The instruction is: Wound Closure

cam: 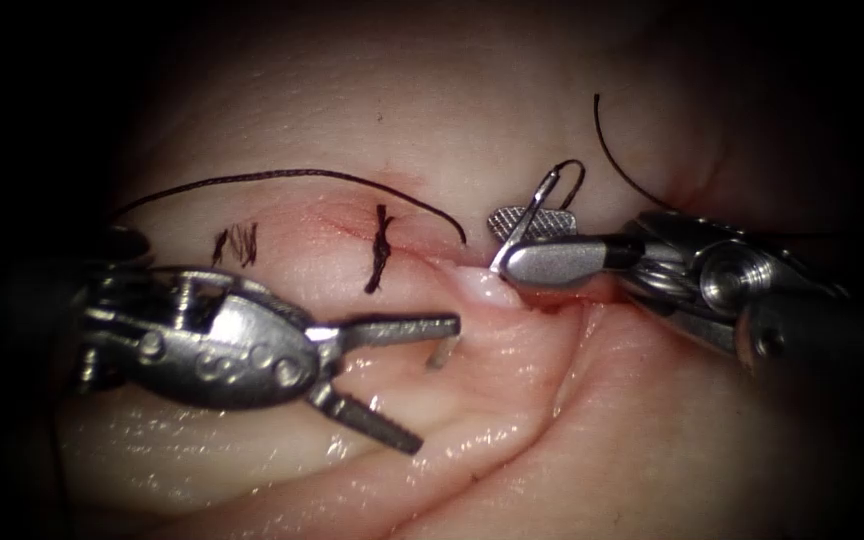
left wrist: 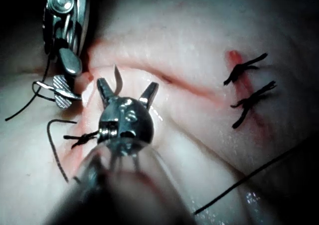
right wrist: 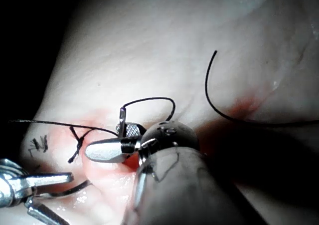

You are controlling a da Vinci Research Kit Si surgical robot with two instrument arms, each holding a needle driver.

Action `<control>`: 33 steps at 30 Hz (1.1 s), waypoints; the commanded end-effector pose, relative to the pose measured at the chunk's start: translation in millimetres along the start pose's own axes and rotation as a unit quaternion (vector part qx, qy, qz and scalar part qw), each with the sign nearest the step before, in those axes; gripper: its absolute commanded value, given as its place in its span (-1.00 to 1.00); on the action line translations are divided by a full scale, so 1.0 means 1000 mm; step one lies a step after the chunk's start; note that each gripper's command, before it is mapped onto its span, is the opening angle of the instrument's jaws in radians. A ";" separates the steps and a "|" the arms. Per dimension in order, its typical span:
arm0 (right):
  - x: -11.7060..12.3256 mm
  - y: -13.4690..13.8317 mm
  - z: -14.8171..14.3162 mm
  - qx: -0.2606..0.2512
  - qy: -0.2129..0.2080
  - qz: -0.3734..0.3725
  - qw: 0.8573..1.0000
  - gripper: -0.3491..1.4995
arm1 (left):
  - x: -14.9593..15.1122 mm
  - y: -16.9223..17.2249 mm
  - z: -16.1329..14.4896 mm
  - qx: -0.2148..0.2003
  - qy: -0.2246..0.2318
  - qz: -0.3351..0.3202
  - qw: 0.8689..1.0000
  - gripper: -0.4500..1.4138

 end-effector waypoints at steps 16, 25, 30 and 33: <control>-0.0013 -0.0005 0.0000 0.011 -0.008 -0.005 1.000 0.78 | -0.0024 -0.0023 0.0014 -0.028 0.021 -0.059 0.998 -1.00; -0.0010 -0.0009 -0.0024 0.010 -0.010 -0.018 1.000 0.76 | -0.0008 -0.0004 0.0007 -0.036 0.060 -0.096 0.993 -1.00; -0.0005 -0.0009 -0.0027 0.010 -0.011 -0.025 1.000 0.78 | -0.0001 -0.0010 0.0000 -0.022 0.075 -0.098 0.992 -1.00; -0.0005 -0.0009 -0.0027 0.010 -0.010 -0.030 0.999 0.78 | 0.0001 -0.0008 0.0000 -0.018 0.080 -0.098 0.992 -1.00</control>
